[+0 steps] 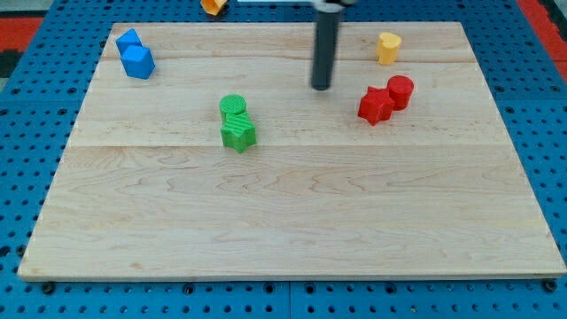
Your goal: Move the blue cube towards top center
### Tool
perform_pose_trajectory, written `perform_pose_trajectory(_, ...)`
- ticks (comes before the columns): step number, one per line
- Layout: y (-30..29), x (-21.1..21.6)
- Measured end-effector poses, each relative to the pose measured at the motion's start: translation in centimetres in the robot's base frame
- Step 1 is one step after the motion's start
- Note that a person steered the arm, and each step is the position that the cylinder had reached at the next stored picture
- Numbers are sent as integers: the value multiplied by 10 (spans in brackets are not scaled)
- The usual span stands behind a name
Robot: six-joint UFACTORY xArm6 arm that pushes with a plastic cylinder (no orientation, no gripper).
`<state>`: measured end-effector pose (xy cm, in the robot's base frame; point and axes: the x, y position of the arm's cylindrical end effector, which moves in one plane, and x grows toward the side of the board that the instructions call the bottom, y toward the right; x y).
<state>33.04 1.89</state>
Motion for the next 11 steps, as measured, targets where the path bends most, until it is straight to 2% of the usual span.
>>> perform_pose_trajectory(1, -92, 11)
perform_pose_trajectory(2, -212, 13)
perform_pose_trajectory(3, -304, -5)
perform_pose_trajectory(4, -305, -37)
perform_pose_trajectory(5, -205, -37)
perform_pose_trajectory(6, -211, -56)
perform_pose_trajectory(8, -124, -57)
perform_pose_trajectory(9, -112, -76)
perform_pose_trajectory(10, -58, -67)
perform_pose_trajectory(11, -23, -21)
